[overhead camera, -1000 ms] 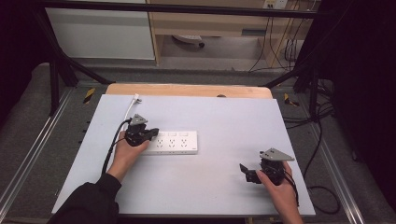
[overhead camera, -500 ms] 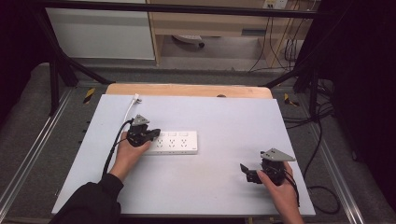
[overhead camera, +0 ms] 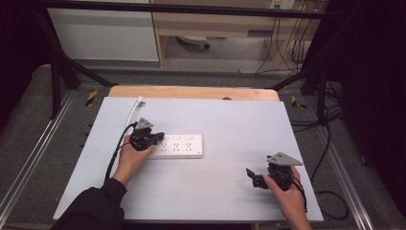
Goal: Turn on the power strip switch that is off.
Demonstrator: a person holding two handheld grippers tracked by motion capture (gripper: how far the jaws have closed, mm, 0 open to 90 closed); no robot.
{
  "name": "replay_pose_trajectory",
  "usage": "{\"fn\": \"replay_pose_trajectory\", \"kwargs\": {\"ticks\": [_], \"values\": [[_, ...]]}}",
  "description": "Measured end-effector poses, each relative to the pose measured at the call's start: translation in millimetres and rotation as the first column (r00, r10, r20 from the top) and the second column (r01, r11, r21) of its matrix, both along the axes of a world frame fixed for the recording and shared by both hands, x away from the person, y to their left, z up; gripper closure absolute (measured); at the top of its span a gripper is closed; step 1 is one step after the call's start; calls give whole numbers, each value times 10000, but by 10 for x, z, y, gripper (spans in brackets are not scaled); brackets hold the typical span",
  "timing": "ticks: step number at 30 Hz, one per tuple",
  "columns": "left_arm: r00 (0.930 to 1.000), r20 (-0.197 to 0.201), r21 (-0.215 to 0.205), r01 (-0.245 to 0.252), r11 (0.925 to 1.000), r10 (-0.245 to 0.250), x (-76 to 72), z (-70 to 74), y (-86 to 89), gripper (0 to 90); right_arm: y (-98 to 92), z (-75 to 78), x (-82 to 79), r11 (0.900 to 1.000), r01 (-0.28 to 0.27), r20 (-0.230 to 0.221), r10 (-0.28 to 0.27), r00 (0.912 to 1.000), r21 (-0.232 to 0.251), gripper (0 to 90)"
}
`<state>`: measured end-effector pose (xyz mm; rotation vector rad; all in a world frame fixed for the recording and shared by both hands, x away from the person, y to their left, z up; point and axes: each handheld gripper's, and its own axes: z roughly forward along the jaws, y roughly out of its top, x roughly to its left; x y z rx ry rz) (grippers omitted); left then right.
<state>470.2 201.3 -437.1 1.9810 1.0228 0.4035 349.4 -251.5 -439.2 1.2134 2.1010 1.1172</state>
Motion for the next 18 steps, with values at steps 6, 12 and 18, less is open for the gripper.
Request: {"fn": "replay_pose_trajectory", "kwargs": {"ticks": [6,12,18], "values": [[10000,-78,-62,-41,10000,40,4,0,8,900,-2,1,-2,10000,-1,6,1,10000,9,45],[9996,-100,183,-278,9994,280,13,-6,53,900,0,-1,-3,10000,15,-39,-14,10000,41,45],[10000,-11,389,-60,9992,60,-14,3,28,900,3,-4,0,10000,9,-78,-9,10000,28,45]]}}
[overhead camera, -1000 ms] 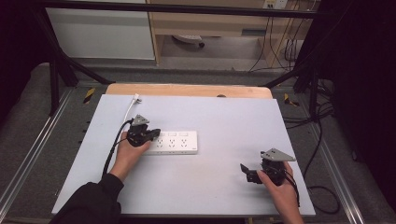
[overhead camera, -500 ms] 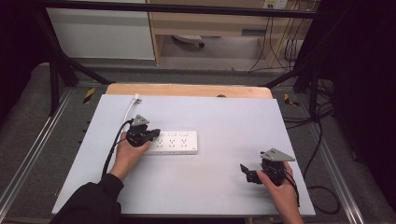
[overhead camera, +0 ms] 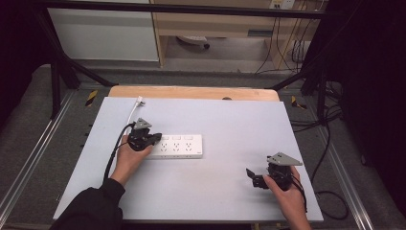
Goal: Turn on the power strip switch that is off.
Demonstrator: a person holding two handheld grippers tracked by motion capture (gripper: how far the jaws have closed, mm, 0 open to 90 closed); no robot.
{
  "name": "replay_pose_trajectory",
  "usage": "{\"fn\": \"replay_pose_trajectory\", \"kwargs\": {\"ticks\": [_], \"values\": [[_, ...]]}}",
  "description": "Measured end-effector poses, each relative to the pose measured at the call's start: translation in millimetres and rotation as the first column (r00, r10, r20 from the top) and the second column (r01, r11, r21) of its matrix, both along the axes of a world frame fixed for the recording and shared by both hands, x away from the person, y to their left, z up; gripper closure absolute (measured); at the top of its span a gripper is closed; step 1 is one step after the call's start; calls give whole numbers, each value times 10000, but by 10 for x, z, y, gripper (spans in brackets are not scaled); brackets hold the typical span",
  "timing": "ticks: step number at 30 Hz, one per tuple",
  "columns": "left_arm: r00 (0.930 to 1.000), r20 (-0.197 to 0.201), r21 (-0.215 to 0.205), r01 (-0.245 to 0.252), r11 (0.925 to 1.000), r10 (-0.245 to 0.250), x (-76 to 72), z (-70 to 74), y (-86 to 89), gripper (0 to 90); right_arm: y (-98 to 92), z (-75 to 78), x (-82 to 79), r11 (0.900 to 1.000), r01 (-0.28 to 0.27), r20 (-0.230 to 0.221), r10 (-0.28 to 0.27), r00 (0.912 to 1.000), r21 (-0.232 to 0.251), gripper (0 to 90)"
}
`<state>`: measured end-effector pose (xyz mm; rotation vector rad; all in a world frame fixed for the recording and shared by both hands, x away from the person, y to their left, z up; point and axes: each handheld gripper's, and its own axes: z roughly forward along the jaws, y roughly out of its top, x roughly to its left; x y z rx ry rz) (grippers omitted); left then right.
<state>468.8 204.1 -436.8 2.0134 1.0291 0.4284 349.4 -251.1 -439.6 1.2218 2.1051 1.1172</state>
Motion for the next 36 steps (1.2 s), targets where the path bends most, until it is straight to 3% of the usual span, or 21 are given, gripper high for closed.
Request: {"fn": "replay_pose_trajectory", "kwargs": {"ticks": [7,12,23,36], "values": [[9998,156,-74,-97,9999,98,7,-18,2,900,-2,-8,3,10000,18,4,-18,10000,-38,45],[9997,119,-461,-208,9987,214,19,-40,26,900,-2,-9,6,10000,8,-23,-8,10000,-77,45],[9995,108,-549,-286,9981,293,25,-44,27,900,6,-17,12,9999,37,-47,-37,10000,-131,45],[9985,544,-1054,109,9944,-52,-5,-8,-30,900,10,-14,12,9999,4,-21,-4,10000,-116,45]]}}
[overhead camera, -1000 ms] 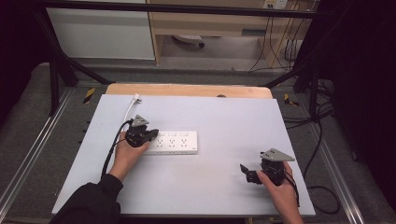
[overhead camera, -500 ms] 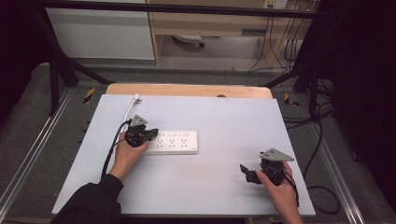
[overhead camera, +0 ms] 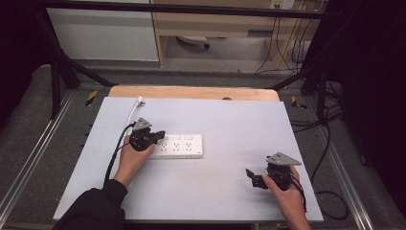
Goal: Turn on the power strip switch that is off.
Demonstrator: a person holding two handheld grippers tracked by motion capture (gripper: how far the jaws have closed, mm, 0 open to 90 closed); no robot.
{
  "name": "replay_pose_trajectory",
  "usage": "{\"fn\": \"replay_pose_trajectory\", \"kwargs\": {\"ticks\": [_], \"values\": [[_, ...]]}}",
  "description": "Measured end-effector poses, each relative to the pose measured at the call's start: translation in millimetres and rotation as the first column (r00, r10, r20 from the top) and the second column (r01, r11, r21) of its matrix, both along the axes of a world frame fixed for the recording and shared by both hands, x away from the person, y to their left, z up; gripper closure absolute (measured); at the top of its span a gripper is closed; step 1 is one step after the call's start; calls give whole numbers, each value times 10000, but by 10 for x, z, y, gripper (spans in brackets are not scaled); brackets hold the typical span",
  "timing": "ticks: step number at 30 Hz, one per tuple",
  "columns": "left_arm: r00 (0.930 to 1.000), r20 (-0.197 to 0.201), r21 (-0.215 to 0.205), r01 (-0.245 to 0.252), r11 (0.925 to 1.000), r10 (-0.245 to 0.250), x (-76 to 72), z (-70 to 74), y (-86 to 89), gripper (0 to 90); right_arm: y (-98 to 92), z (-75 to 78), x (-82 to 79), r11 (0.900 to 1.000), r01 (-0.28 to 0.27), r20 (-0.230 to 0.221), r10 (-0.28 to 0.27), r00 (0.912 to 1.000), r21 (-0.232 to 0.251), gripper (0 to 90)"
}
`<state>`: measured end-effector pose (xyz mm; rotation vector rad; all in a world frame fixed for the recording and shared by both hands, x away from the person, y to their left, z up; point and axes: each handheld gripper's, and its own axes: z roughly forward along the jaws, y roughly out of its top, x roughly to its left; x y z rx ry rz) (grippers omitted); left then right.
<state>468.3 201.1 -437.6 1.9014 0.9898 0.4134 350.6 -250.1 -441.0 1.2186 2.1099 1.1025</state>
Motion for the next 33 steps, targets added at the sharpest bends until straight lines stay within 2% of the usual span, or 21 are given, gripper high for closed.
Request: {"fn": "replay_pose_trajectory", "kwargs": {"ticks": [7,13,20,28,33], "values": [[9999,90,-162,105,9998,-103,-13,20,2,900,2,1,-1,10000,-7,12,7,10000,15,45],[9997,242,-228,34,9997,-28,-23,44,-10,773,2,0,0,10000,-13,-2,13,10000,5,45],[9994,341,-441,-35,9990,50,-26,66,-9,702,5,-3,2,10000,14,-9,-14,10000,11,45],[9978,612,-775,-216,9968,264,-39,112,-16,481,-8,3,0,10000,44,45,-44,10000,5,46],[9971,741,-972,-124,9952,196,-56,137,-37,364,8,-1,2,10000,8,25,-8,10000,7,45]]}}
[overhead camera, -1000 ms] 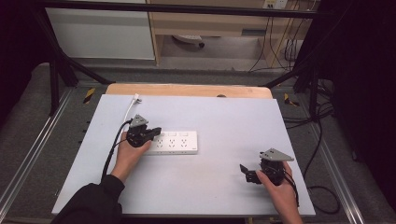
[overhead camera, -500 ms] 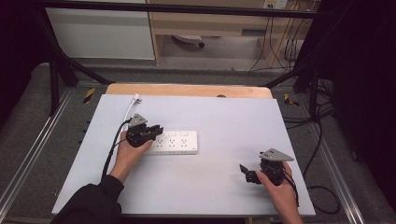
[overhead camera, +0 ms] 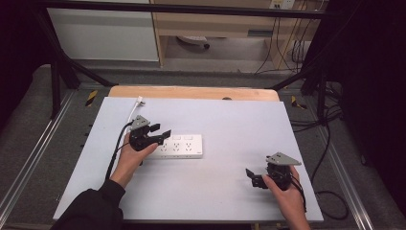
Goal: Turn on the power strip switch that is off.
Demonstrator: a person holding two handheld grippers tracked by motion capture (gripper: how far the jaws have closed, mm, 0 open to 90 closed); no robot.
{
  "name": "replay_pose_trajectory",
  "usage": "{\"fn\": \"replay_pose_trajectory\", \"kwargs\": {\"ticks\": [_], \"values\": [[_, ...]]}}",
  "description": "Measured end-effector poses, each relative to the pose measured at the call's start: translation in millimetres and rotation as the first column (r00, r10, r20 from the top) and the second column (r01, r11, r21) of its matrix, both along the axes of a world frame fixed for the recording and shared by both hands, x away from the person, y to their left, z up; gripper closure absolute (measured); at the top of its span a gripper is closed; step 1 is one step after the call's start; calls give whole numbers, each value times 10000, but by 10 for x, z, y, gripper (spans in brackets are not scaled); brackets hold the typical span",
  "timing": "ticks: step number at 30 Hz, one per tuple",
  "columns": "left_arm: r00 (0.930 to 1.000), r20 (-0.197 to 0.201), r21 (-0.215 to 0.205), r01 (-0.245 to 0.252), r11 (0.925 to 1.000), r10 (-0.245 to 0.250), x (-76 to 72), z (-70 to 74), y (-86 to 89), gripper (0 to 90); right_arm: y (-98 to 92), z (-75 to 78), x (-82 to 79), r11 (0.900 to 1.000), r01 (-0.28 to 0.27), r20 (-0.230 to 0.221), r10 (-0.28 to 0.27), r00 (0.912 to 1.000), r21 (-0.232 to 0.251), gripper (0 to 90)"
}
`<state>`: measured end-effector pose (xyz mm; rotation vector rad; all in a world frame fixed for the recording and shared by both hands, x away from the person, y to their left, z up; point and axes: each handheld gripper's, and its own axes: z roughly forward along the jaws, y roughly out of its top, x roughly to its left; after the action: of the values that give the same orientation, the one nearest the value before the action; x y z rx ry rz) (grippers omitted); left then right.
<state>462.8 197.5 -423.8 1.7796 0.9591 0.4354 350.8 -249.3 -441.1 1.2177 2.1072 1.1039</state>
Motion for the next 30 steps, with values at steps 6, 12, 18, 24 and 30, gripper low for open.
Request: {"fn": "replay_pose_trajectory", "kwargs": {"ticks": [6,12,18,24,30], "values": [[9996,244,-126,162,9998,-159,-21,41,-33,169,-9,3,0,10000,-7,-1,7,10000,1,44],[9991,394,-158,160,9997,-153,-53,86,-57,82,-3,6,-2,10000,-7,0,7,10000,22,44],[9992,401,-125,32,9999,-27,-80,131,-54,82,-9,8,-5,10000,24,34,-24,10000,55,44],[9992,389,-205,74,9998,-66,-108,177,-61,81,-4,10,-5,10000,-3,12,3,10000,53,44],[9991,416,-189,119,9998,-111,-153,236,-59,68,-6,13,-9,10000,35,50,-35,10000,83,43]]}}
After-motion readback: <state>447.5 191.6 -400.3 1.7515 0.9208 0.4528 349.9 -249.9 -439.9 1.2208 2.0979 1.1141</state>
